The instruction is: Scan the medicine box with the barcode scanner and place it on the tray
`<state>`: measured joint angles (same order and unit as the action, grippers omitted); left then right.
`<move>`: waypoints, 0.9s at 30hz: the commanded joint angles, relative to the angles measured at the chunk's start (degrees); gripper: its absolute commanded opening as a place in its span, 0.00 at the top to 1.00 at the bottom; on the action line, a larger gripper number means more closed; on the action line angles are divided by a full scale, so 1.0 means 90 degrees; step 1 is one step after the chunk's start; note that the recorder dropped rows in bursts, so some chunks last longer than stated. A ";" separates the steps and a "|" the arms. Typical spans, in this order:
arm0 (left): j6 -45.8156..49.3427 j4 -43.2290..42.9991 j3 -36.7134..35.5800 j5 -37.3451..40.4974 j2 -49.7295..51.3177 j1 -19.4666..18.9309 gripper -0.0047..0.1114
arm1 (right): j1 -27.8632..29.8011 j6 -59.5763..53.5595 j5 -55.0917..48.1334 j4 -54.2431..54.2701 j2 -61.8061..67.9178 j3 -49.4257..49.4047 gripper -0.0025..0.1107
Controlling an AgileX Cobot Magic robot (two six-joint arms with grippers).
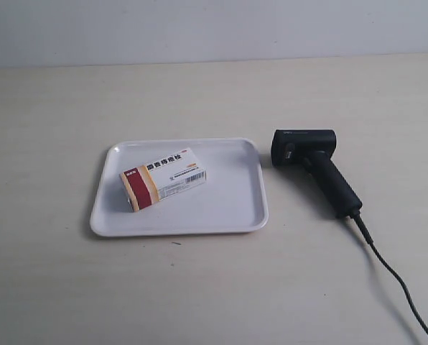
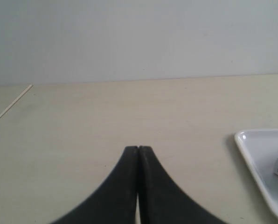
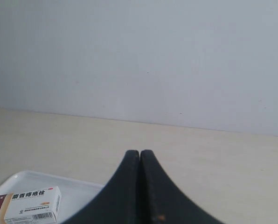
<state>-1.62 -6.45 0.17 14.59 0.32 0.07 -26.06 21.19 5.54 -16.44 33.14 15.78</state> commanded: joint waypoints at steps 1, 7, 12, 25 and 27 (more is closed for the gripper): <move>0.0143 0.0150 -0.0019 0.0003 -0.0036 -0.0019 0.95 | 0.0012 -0.0017 0.0032 0.0001 -0.0026 -0.0006 0.98; 0.0180 0.0134 -0.0019 0.0003 -0.0036 -0.0019 0.95 | 0.0012 -0.0017 0.0032 0.0001 -0.0026 -0.0006 0.98; 0.0180 0.0134 -0.0019 0.0003 -0.0036 -0.0019 0.95 | 0.0012 -0.0017 0.0092 -0.0001 -0.0026 -0.0006 0.98; 0.0180 0.0134 -0.0019 0.0003 -0.0036 -0.0019 0.95 | 0.0012 -0.0017 0.0093 -0.0001 -0.0026 -0.0006 0.98; 0.0180 0.0134 -0.0019 0.0003 -0.0036 -0.0019 0.95 | 0.0012 -0.0021 0.0075 0.0369 -0.0067 -0.0078 0.98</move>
<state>0.00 -5.81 0.17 14.59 0.32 0.07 -26.06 21.19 5.65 -15.86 33.14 15.78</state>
